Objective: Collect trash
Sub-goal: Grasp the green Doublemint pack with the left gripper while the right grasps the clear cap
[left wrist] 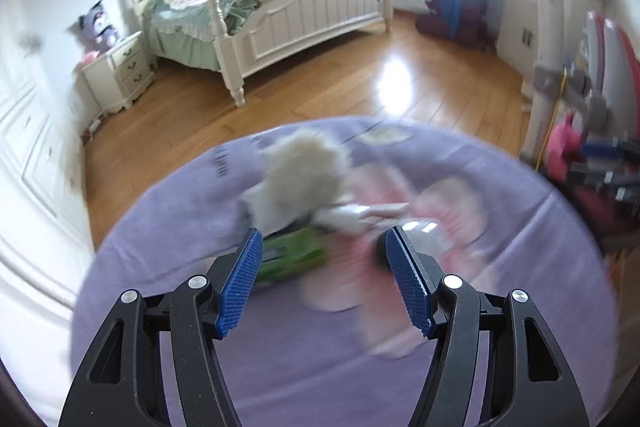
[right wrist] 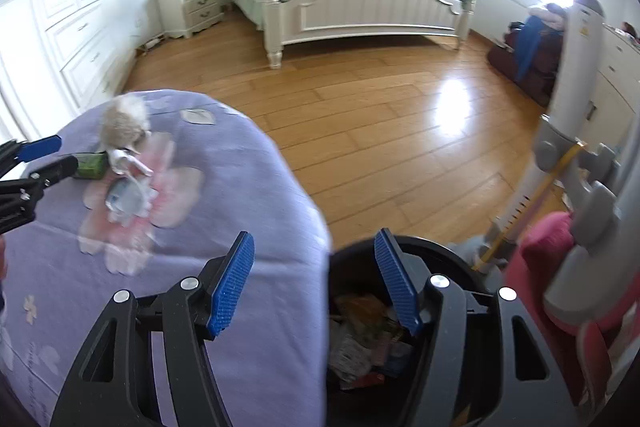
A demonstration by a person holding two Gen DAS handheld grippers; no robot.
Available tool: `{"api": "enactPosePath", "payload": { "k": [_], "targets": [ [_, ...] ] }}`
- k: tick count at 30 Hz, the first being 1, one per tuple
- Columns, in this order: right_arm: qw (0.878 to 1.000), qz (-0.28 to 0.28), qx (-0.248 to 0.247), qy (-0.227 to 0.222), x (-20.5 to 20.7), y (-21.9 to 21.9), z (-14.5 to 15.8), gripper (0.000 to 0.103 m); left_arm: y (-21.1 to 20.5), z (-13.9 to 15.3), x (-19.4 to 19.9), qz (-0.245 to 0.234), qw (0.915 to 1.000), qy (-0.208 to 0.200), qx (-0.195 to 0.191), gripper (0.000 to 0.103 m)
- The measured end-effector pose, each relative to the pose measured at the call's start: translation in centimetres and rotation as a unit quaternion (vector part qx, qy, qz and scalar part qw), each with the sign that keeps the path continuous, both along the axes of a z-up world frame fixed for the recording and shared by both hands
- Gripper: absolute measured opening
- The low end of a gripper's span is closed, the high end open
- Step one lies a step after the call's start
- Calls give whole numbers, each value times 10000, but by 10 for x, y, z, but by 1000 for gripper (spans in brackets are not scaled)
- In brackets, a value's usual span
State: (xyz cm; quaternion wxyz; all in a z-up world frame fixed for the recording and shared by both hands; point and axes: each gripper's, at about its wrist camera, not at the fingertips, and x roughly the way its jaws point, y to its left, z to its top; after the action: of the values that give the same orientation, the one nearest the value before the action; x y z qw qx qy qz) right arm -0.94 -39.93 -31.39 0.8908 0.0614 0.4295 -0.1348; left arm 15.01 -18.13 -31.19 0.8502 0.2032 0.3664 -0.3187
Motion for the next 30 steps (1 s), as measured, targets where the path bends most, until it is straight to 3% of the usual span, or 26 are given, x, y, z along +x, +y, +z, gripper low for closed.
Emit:
{"api": "enactPosePath", "payload": {
  "k": [2, 8, 11, 12, 14, 16, 20, 30],
  "targets": [
    [9999, 99, -35, 11, 11, 10, 1, 63, 15, -9, 17, -268, 9993, -9, 272, 64],
    [9996, 282, -74, 45, 37, 31, 3, 63, 25, -30, 44, -977, 9933, 62, 611, 64],
    [9992, 396, -81, 55, 46, 43, 5, 63, 18, -44, 49, -1054, 9912, 2, 799, 64],
    [9989, 453, -77, 52, 48, 48, 5, 63, 18, -44, 50, -1070, 9915, 43, 733, 64],
    [9984, 562, -59, 67, 55, 57, 5, 63, 17, -45, 50, -1074, 9922, 199, 600, 40],
    [9977, 669, -47, 97, 63, 67, 4, 63, 16, -45, 47, -1083, 9921, 269, 569, 32],
    [9948, 1009, -4, 141, 73, 89, -2, 63, 20, -47, 33, -838, 9943, 231, 615, 32],
    [9840, 1697, 358, 416, 82, 131, -21, 62, 49, -29, -15, -586, 9978, 242, 177, 32]
  ]
}}
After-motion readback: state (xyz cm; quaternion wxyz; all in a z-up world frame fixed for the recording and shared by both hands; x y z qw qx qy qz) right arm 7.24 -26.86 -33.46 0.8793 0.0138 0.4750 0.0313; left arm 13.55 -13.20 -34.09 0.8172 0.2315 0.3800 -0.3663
